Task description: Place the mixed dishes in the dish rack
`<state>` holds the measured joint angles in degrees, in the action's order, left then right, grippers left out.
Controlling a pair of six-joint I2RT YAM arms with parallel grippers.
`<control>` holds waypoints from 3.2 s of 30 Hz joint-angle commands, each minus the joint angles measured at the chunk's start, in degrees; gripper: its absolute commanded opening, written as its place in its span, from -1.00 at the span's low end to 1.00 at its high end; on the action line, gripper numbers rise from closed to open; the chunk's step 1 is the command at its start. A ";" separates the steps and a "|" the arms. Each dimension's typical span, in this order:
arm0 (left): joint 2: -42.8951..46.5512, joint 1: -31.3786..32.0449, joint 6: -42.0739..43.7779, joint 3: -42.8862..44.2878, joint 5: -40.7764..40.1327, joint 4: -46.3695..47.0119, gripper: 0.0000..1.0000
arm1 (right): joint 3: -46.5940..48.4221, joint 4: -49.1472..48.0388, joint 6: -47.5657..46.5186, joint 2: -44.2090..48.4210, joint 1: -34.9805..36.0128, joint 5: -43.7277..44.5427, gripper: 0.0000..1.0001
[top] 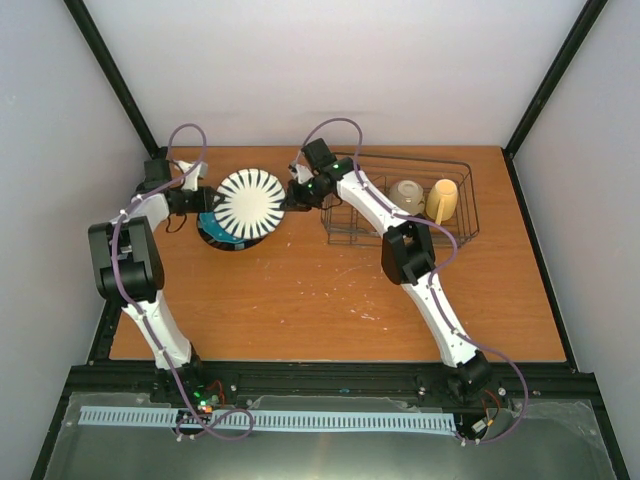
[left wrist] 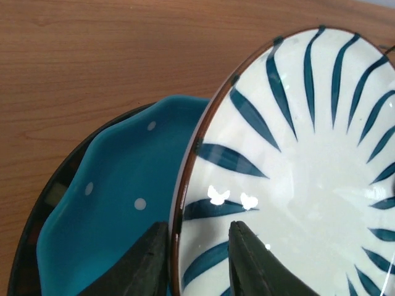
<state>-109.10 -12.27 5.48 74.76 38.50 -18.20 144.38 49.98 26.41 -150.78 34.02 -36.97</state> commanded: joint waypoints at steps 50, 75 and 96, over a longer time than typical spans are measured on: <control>16.85 9.89 -5.18 16.08 14.52 14.89 -0.99 | -5.87 -6.68 -12.54 29.83 -8.16 8.43 0.22; -12.70 36.84 28.58 46.59 0.10 20.97 -0.99 | -74.79 -33.49 -0.48 80.17 -38.68 15.82 0.23; -16.89 39.95 38.64 42.32 0.69 19.63 -0.99 | -76.70 -34.16 -0.94 81.19 -42.33 13.33 0.22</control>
<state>-127.37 27.29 40.42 116.36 37.67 -4.97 68.53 16.86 25.63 -71.26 -7.46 -23.14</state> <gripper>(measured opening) 0.094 0.612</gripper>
